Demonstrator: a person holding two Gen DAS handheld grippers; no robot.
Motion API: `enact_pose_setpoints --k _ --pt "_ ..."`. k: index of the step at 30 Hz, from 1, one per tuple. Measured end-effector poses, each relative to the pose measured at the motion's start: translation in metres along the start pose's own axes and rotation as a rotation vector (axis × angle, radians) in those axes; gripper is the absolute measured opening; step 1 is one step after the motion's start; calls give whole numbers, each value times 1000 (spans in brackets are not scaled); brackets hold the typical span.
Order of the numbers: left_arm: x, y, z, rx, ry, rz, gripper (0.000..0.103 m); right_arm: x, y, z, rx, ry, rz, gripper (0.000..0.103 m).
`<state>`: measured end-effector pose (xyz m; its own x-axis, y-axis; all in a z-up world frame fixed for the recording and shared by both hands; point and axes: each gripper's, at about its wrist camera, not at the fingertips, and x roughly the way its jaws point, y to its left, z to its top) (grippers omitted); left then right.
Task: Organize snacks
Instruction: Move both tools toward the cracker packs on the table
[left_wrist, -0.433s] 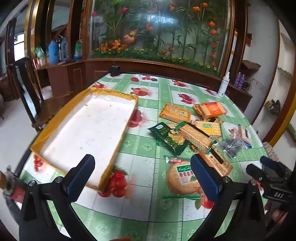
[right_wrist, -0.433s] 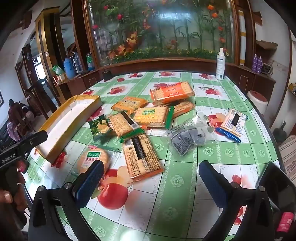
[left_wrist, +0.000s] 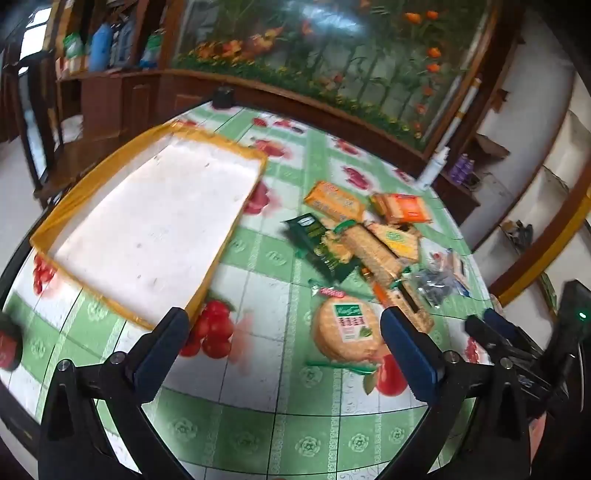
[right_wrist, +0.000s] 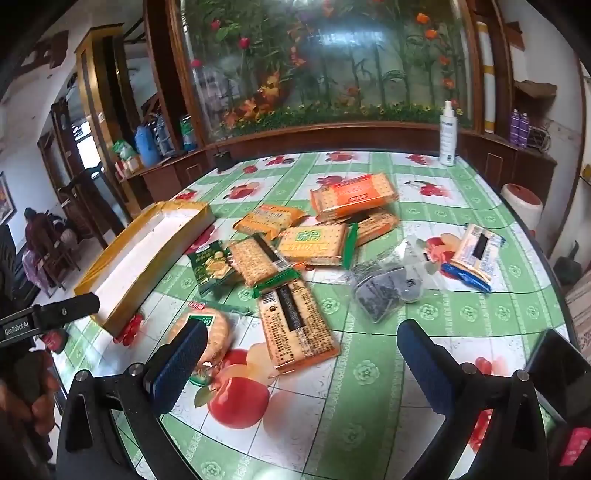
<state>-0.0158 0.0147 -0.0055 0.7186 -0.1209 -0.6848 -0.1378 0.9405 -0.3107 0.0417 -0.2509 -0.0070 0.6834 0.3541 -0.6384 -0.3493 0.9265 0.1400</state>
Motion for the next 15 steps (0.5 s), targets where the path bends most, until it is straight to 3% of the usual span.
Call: enact_pose_setpoints --k 3,8,12,15 --pt "-2 -12 -4 80 12 51 103 8 3 -1 -19 20 -9 103" --pt "18 -3 5 116 67 82 103 22 8 -3 -67 49 3 103" --pt "18 -8 3 187 28 106 103 30 7 -4 -87 69 26 103" --pt "14 -25 -2 307 -43 232 94 36 6 -4 -102 82 30 103"
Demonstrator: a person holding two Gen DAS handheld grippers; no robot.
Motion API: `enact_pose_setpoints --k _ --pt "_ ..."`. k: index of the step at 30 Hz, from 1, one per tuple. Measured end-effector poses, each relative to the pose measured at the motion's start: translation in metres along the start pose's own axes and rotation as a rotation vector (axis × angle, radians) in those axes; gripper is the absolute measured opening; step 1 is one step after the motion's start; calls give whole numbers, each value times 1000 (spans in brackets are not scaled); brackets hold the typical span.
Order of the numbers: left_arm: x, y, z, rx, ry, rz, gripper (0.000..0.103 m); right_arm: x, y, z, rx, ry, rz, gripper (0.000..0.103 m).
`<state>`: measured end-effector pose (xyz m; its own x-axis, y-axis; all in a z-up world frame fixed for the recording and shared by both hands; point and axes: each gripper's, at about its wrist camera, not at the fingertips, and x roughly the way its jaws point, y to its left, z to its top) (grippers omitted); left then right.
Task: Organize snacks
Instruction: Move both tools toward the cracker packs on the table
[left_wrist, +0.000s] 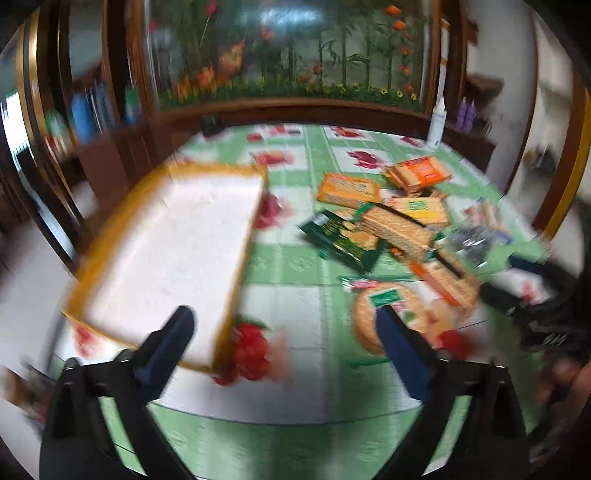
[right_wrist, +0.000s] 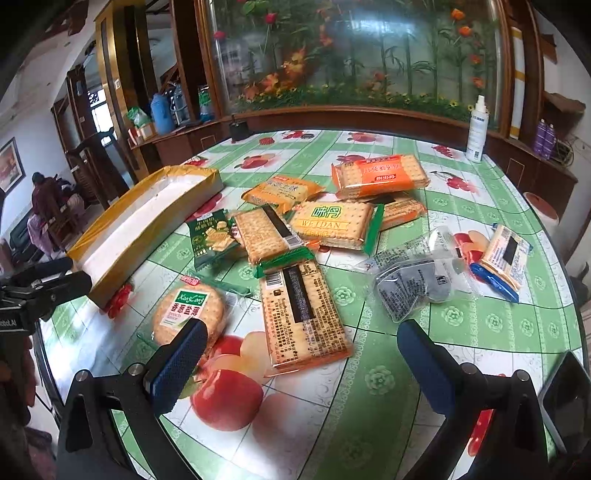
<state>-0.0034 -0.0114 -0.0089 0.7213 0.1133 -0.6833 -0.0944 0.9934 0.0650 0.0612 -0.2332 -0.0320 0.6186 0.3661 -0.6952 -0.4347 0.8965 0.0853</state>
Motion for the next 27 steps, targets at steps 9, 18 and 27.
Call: enact_pose_setpoints --k 9,18,27 --pt "20 -19 4 -14 41 -58 94 7 -3 2 -35 7 1 103" --pt "34 -42 5 -18 75 -26 94 19 -3 6 -75 29 2 103" --pt "55 -59 0 -33 147 -61 95 36 -5 7 -101 51 21 103"
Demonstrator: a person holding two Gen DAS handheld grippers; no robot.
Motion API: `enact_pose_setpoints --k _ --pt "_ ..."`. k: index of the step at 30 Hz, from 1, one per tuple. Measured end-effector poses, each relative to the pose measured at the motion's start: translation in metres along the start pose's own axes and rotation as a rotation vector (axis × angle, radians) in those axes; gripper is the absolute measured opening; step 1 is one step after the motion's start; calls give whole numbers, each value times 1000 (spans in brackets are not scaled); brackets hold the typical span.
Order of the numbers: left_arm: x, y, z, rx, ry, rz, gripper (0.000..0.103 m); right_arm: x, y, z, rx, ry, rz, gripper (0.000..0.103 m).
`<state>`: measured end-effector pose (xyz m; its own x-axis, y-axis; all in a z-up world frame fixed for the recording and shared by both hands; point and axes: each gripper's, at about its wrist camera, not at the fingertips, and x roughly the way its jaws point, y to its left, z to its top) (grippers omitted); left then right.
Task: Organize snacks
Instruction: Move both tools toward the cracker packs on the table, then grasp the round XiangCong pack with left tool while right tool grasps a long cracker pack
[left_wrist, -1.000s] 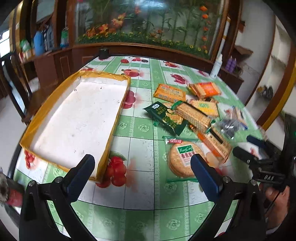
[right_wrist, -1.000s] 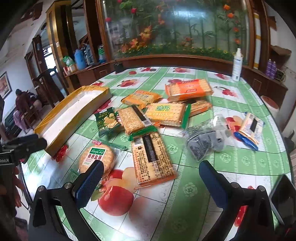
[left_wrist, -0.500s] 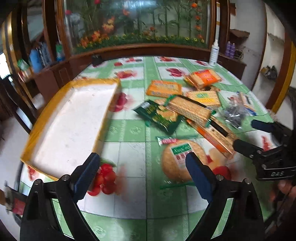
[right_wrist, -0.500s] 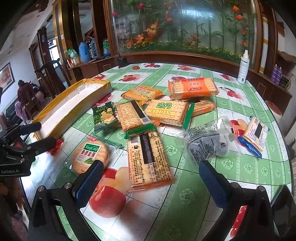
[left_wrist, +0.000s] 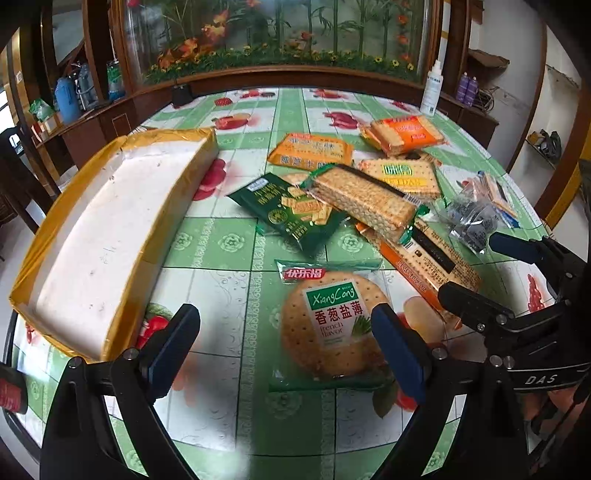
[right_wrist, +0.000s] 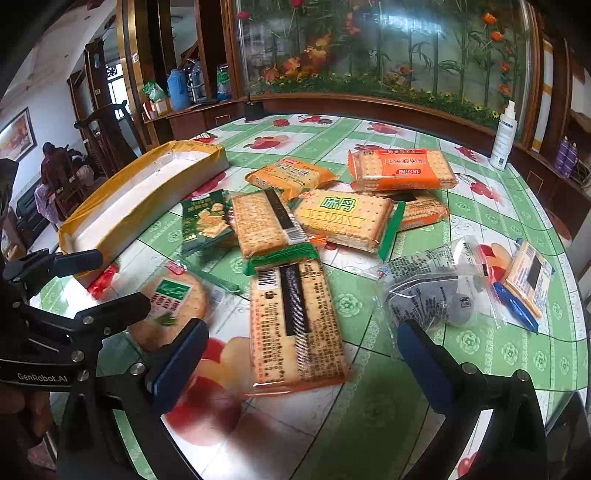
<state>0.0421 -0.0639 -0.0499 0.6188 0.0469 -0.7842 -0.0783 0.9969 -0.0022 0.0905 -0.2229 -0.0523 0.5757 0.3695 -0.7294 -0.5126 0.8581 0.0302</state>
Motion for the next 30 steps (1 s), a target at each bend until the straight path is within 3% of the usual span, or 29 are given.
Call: enact_pose_setpoints --k 9,16,23,28,30 --pt "23 -14 9 30 40 41 95 9 -1 3 -50 18 1 103" --pt "16 -11 14 51 68 -123 95 6 -2 5 -110 29 85 103" --pt "39 -30 8 133 147 -3 97 5 -9 4 -122 41 95 103" --pt "37 -15 8 98 130 49 97 9 -5 5 -132 46 120 103" --pt "39 -5 9 74 136 32 97 15 0 6 -148 55 111 102"
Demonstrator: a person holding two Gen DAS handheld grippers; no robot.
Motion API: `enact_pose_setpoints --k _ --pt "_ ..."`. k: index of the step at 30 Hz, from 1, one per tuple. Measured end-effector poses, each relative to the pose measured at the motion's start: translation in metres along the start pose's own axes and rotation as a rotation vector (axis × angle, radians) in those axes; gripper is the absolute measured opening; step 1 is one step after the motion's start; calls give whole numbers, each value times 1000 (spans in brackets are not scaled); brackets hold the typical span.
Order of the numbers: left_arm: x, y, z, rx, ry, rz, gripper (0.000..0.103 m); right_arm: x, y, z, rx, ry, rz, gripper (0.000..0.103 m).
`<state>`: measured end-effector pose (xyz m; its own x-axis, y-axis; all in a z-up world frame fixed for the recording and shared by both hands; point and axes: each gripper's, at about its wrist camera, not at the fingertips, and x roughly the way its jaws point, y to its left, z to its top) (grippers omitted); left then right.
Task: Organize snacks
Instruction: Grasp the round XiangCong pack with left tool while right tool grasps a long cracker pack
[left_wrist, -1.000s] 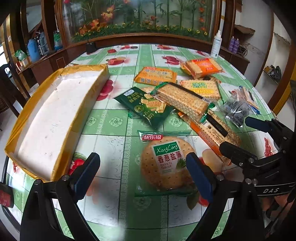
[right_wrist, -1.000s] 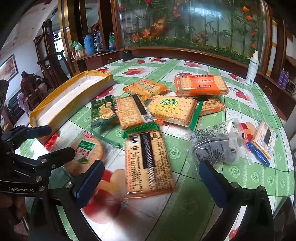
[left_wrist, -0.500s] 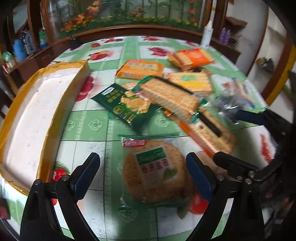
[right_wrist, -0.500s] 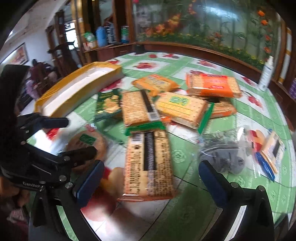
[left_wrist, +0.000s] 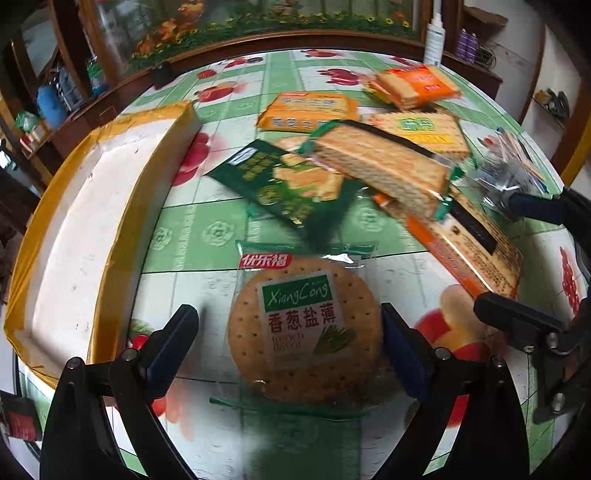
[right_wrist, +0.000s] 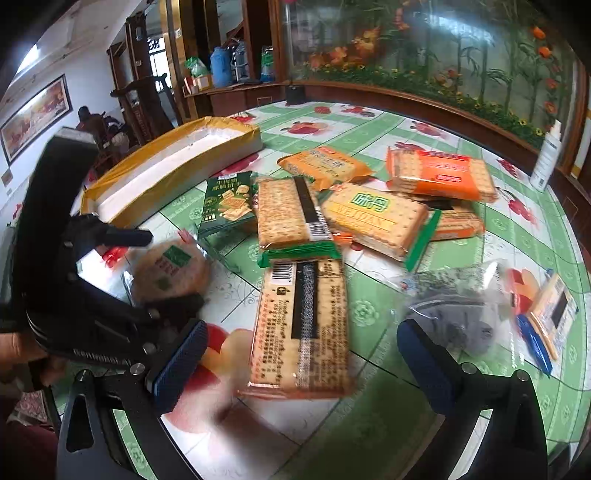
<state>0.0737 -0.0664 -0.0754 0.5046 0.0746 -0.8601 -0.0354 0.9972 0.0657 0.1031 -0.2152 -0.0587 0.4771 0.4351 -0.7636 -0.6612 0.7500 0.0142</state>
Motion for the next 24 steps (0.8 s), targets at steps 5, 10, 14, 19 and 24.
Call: enact_pose_setpoints --k 5,10,14,19,24 --pt "3 9 0 -14 -5 -58 88 17 6 2 -15 33 -8 98" --pt "0 9 0 -3 -21 -65 77 27 7 0 -3 58 -31 76" --pt "-4 9 -4 12 -46 -40 76 22 4 0 29 65 -36 55" --pt "-20 8 -14 28 -87 -13 76 9 -2 -10 86 52 2 55" --pt "-51 17 -20 33 -160 28 76 -19 1 -23 130 8 36 55"
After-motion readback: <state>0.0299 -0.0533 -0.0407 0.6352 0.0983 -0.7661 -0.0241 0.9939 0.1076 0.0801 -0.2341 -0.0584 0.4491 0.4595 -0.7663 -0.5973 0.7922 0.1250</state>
